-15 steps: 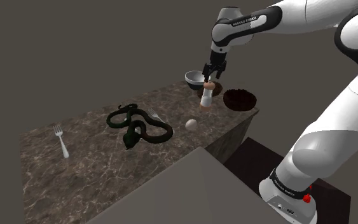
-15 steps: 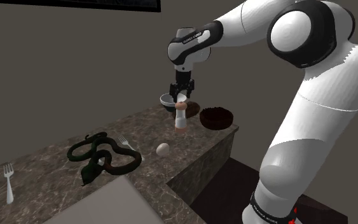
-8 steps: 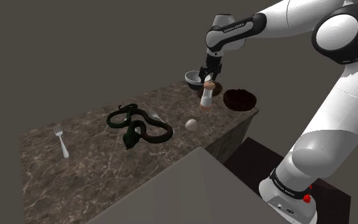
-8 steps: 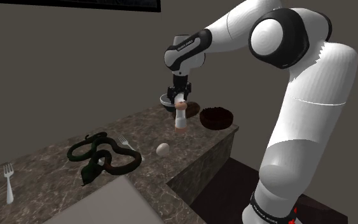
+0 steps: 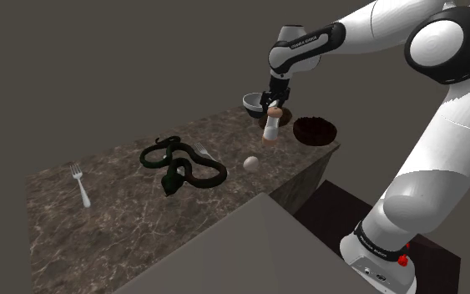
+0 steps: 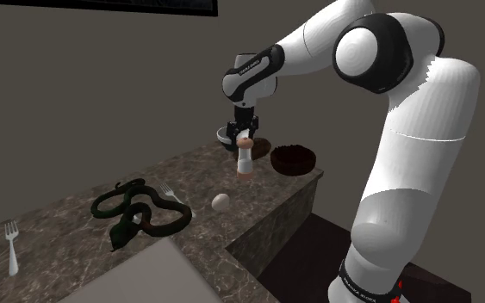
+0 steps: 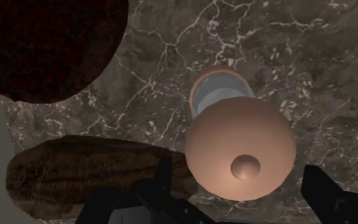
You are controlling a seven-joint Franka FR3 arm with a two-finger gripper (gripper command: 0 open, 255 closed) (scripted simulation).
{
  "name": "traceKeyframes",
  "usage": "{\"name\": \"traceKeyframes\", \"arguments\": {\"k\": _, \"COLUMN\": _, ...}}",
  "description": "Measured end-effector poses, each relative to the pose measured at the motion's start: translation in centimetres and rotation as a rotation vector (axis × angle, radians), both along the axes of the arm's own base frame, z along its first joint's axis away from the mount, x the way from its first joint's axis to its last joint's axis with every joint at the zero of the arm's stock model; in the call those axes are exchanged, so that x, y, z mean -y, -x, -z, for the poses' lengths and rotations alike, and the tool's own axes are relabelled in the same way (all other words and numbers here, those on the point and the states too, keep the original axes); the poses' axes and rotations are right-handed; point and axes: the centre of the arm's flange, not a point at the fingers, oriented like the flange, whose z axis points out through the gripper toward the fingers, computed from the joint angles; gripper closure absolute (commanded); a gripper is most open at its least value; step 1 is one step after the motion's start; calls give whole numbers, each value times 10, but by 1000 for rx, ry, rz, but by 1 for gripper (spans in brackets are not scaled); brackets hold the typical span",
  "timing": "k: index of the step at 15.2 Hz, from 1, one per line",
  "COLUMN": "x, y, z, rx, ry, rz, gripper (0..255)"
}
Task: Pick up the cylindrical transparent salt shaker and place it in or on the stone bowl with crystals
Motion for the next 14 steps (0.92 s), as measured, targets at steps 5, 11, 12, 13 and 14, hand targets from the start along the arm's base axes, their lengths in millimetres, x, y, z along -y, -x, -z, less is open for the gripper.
{"name": "traceKeyframes", "arguments": {"k": 5, "x": 0, "y": 0, "z": -1, "rx": 1, "ry": 0, "rz": 0, "gripper": 255}}
{"name": "traceKeyframes", "arguments": {"k": 11, "x": 0, "y": 0, "z": -1, "rx": 1, "ry": 0, "rz": 0, "gripper": 255}}
{"name": "traceKeyframes", "arguments": {"k": 12, "x": 0, "y": 0, "z": -1, "rx": 1, "ry": 0, "rz": 0, "gripper": 255}}
{"name": "traceKeyframes", "arguments": {"k": 13, "x": 0, "y": 0, "z": -2, "rx": 0, "ry": 0, "rz": 0, "gripper": 255}}
{"name": "traceKeyframes", "arguments": {"k": 14, "x": 0, "y": 0, "z": -6, "rx": 0, "ry": 0, "rz": 0, "gripper": 255}}
